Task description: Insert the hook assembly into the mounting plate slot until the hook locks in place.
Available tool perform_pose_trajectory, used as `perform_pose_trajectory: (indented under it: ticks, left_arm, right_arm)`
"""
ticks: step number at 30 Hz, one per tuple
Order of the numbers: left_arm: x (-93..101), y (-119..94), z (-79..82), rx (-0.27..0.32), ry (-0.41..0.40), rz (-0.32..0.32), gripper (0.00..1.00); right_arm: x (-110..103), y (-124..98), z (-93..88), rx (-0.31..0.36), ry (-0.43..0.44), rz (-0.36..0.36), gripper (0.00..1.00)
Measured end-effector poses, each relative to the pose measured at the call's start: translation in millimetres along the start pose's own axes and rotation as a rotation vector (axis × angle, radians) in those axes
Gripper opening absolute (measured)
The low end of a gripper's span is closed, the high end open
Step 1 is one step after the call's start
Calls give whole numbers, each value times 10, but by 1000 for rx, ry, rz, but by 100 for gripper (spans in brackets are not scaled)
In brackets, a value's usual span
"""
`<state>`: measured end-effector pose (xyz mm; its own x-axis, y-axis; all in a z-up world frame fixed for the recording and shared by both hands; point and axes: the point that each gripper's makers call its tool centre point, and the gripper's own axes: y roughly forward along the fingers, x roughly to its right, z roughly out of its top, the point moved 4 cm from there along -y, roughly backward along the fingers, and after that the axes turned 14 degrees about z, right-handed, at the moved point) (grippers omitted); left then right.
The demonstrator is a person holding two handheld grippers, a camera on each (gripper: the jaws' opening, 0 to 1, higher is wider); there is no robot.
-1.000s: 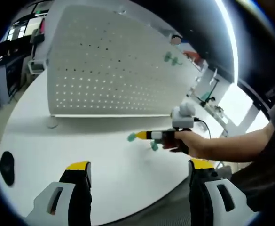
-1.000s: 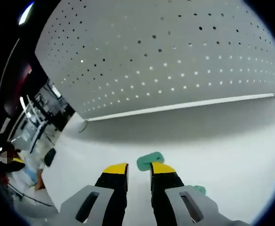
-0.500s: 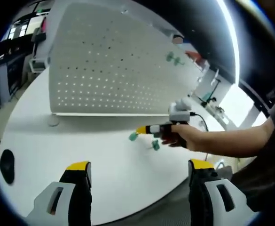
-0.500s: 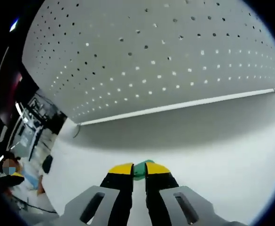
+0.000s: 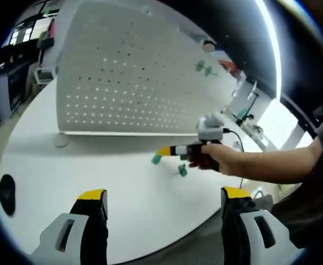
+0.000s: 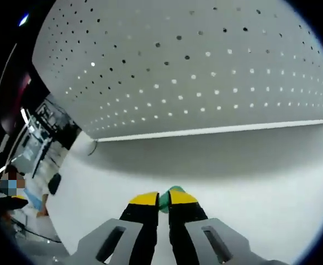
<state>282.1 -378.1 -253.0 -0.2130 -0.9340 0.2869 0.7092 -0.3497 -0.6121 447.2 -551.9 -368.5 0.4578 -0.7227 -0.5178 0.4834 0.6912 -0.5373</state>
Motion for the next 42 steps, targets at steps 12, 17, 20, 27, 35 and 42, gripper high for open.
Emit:
perform_pose_trajectory:
  ticks: [12,17,20,27,35,42]
  left_arm:
    - [4,-5,4,4,0,0,85]
    - [12,-13,6,8,1,-1,85]
    - [21,-22,15,11,5,-1,85]
    - [34,-43,42,21,14,-3,85]
    - [25,-48,89,33,19,-1,85]
    - [9,-31,154,50,26,3,84]
  right_arm:
    - [-51,-31,-6,-4,-68,14,0]
    - [-50,-59,31,-2,-103,8,0]
    - [-61,-83,71,7,-112,6,0]
    - [-139,-201,219,43,-177,4,0]
    - [-396,-462,550,138,-227,54,0]
    - [-793,-759,809,230,-198,168,0]
